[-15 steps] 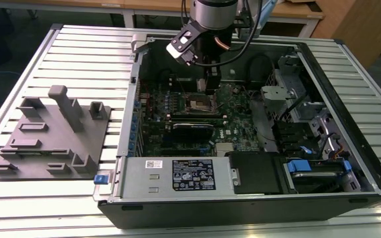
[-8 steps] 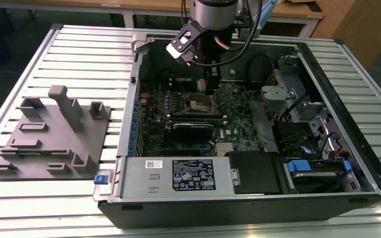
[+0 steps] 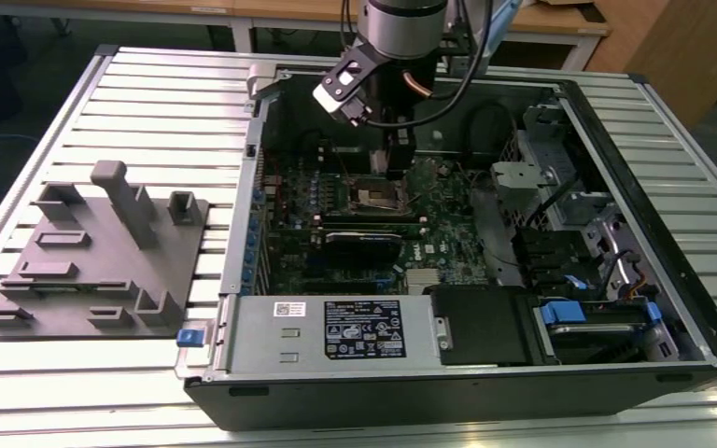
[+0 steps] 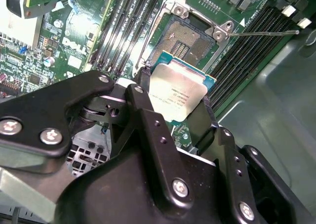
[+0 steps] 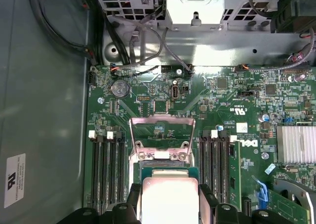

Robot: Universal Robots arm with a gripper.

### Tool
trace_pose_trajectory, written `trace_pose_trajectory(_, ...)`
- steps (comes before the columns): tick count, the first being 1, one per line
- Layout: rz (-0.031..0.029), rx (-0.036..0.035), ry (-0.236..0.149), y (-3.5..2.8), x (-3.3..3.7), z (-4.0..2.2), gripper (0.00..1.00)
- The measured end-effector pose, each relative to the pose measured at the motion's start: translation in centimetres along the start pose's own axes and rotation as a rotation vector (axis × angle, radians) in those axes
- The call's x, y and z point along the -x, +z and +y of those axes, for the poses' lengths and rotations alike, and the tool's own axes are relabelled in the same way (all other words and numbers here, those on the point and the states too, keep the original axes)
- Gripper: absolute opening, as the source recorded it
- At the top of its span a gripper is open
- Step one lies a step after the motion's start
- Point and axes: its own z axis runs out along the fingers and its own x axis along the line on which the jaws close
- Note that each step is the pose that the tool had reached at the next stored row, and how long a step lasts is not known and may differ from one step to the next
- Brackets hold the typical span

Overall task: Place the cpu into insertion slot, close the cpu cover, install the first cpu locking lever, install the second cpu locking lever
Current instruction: 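Place the cpu into insertion slot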

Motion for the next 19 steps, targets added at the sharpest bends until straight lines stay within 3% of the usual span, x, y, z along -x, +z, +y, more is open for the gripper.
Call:
trace_pose_trajectory(6, -0.0001, 0.0000, 0.000, 0.65, 0.01, -0.05, 0.54)
trace_pose_trajectory(10, 0.0000, 0.0000, 0.000, 1.42, 0.03, -0.16, 0.54)
trace_pose_trajectory(14, 0.0005, 0.0014, -0.007, 2.10, 0.05, -0.69, 0.54)
trace_pose_trajectory(19, 0.0009, 0.0203, -0.008, 2.63, 0.07, -1.25, 0.54)
